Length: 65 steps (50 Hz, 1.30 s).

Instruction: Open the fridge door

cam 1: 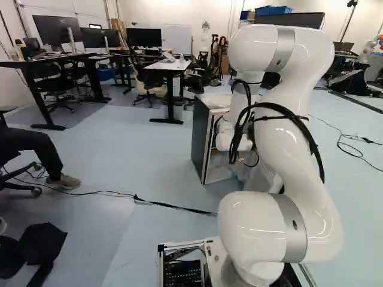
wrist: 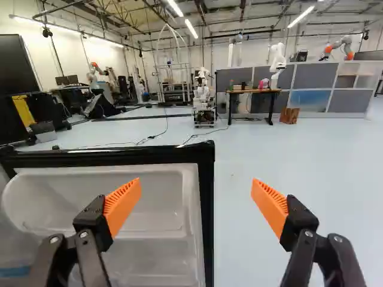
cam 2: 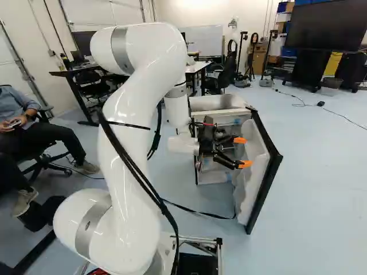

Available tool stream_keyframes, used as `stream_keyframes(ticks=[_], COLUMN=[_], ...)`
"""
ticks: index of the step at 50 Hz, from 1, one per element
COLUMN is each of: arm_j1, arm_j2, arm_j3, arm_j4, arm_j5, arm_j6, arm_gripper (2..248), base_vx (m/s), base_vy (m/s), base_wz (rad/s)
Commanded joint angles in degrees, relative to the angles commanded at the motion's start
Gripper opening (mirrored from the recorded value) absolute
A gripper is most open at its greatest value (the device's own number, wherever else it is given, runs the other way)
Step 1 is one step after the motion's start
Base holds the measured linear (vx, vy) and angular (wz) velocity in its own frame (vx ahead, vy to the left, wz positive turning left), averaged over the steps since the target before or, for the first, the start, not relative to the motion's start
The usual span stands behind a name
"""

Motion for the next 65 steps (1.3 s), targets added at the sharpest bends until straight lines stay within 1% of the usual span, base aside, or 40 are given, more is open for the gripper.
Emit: stream_keyframes(ticks=[15,37,65], arm_j1=[-3.3,-8.0,-13.4], arm_j2=[-2.6,-5.9,-10.4], arm_j3=[-5.3,-11.9,-20.7], arm_j4=[0.0,0.0,0.0], arm_j5=[-0.3,-4.3,-4.6], arm_j6=[0.0,0.0,0.0], arm_gripper=[247,247,247], base_vx=[0.000,0.000,0.000], base_vy=[0.000,0.000,0.000], base_wz=[0.000,0.000,0.000])
